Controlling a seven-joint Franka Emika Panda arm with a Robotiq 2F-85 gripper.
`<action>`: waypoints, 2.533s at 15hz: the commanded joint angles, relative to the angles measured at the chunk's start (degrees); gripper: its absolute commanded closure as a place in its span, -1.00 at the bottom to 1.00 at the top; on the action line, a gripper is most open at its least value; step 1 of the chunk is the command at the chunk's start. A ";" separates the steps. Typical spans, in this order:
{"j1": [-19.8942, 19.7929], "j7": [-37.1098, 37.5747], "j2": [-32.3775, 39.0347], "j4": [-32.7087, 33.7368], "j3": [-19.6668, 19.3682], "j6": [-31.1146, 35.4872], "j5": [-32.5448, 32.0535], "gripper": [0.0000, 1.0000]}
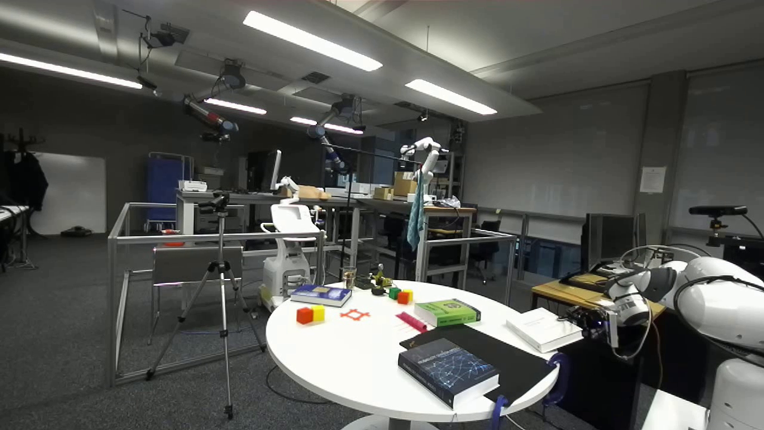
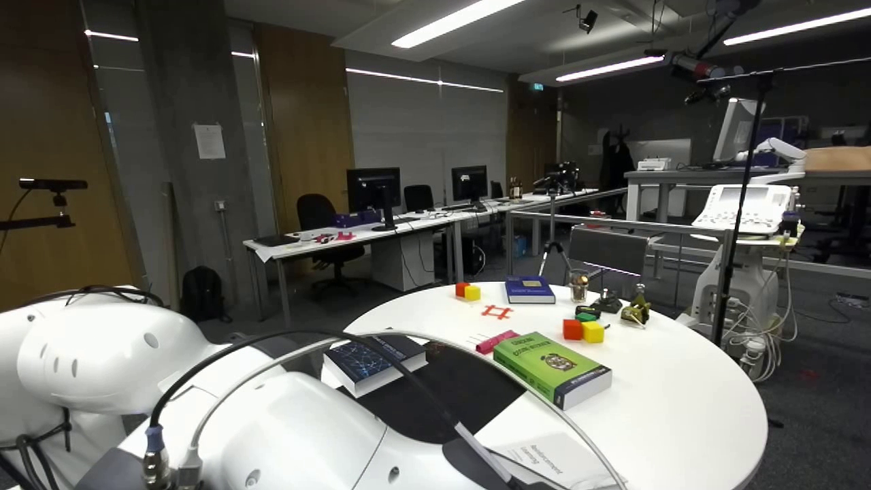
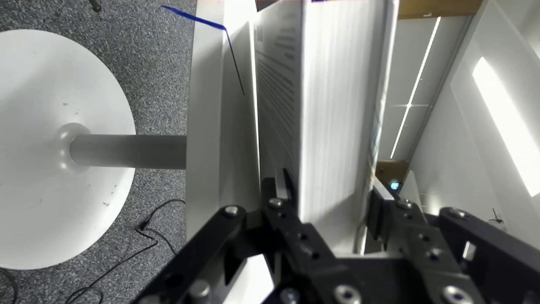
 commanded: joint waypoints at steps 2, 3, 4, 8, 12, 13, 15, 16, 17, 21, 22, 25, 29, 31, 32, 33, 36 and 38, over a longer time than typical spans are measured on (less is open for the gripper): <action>-1.67 -2.15 -0.94 0.52 0.79 -3.95 -0.03 0.57; -1.89 -2.98 -1.09 0.54 0.82 -4.30 -0.09 0.57; -2.03 -3.42 -1.11 0.64 0.80 -4.43 -0.12 0.57; -2.50 -4.29 -0.18 1.87 0.37 -3.86 -0.52 0.57; -2.32 -3.53 0.76 2.80 -0.36 -2.87 -0.68 0.57; -2.24 -3.35 0.90 2.89 -0.48 -2.53 -0.51 -0.43; -2.09 -2.59 1.21 3.10 -0.62 -2.56 -0.41 0.43; -2.09 -2.43 1.21 3.01 -0.66 -2.53 -0.31 0.34; -2.06 -2.26 1.10 2.89 -0.68 -2.54 -0.26 0.36; -2.03 -1.69 1.04 2.89 -0.77 -2.36 0.10 0.68; -2.02 -1.68 0.95 2.84 -0.75 -2.36 0.13 0.68; -2.18 -1.44 -0.35 1.86 -0.51 -2.33 0.54 0.68; -2.37 -0.50 -2.30 1.29 -0.04 -3.33 0.95 0.68; -2.34 -0.08 -2.90 1.94 0.23 -3.55 1.18 0.68; -2.30 0.25 -3.33 2.25 0.42 -3.51 1.38 0.68; -2.26 0.47 -3.64 2.60 0.56 -3.51 1.47 0.68; -1.92 2.76 -6.25 1.85 0.46 -2.87 1.44 0.68; -1.41 5.41 -8.72 0.15 0.05 -2.96 1.06 0.68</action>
